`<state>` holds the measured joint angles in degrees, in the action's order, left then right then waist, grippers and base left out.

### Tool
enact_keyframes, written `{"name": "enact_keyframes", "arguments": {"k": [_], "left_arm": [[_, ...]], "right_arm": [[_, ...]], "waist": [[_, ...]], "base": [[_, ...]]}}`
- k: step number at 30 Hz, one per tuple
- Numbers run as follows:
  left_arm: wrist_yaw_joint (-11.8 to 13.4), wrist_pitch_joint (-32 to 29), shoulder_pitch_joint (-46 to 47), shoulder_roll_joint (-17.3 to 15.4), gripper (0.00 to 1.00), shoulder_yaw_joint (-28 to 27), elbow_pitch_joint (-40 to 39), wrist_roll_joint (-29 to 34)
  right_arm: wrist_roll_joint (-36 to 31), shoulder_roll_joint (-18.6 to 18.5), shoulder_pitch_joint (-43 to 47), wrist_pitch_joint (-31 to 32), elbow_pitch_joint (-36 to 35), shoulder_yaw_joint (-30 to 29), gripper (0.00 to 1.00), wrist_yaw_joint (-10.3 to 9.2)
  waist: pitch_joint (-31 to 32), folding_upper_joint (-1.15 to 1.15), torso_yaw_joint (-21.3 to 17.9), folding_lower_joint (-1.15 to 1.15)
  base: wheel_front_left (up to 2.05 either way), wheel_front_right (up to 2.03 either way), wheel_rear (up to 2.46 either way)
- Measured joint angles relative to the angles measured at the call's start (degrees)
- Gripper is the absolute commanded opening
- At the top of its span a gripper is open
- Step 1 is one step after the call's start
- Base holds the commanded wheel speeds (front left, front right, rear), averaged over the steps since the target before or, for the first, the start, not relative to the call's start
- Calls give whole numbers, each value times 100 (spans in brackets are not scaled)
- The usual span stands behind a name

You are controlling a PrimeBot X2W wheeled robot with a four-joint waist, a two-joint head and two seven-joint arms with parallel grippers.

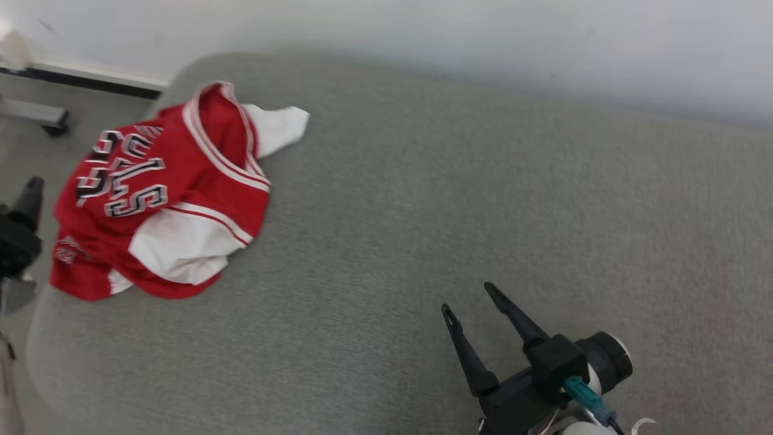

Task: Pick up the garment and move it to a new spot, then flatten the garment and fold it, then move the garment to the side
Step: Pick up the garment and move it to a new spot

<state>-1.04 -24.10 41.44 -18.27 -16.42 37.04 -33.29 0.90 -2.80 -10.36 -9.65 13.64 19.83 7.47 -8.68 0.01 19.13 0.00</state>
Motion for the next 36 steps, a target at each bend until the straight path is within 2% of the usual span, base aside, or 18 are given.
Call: {"name": "enact_keyframes", "arguments": {"k": [2,8,13,18,23,24,25,26,29,36], "left_arm": [[56,-278,150,-102,100,-92,-131,-165],[222,-724,394,-651,100,-111,-447,-77],[363,-875,417,-684,100,-66,-512,-45],[591,-740,282,-862,100,111,-539,357],[606,-700,210,-902,100,169,-327,453],[606,-716,202,-900,76,175,-259,447],[602,-713,198,-901,24,182,-202,447],[588,-678,198,-909,0,208,-163,454],[501,-602,201,-951,0,246,-41,459],[40,-263,531,-1209,0,368,-2,457]], "right_arm": [[-37,0,-43,1,-87,-63,100,0],[-74,-4,-146,-47,-229,-207,100,0],[-74,-5,-163,-78,-238,-255,100,0],[-59,-4,-243,-97,-281,-244,100,0],[-58,18,-262,-131,-336,-245,100,12],[-58,23,-269,-146,-339,-246,100,14],[-58,30,-277,-148,-338,-244,100,15],[-56,40,-286,-152,-331,-246,100,15],[-10,38,-290,-174,-267,-248,100,15],[296,0,-287,-279,110,-138,100,11]], "waist": [[-251,1,-147,1],[-977,1,-549,1],[-1345,1,-813,2],[-1709,1,-1180,1],[-1888,0,-1347,0],[-1917,0,-1380,0],[-1937,0,-1409,0],[-1945,0,-1432,0],[-1894,0,-1453,0],[-1468,0,-1395,0]], "base": [[0,0,0],[0,0,0],[0,0,0],[0,0,0],[0,0,0],[0,0,0],[0,0,0],[0,0,0],[0,0,0],[0,0,0]]}}
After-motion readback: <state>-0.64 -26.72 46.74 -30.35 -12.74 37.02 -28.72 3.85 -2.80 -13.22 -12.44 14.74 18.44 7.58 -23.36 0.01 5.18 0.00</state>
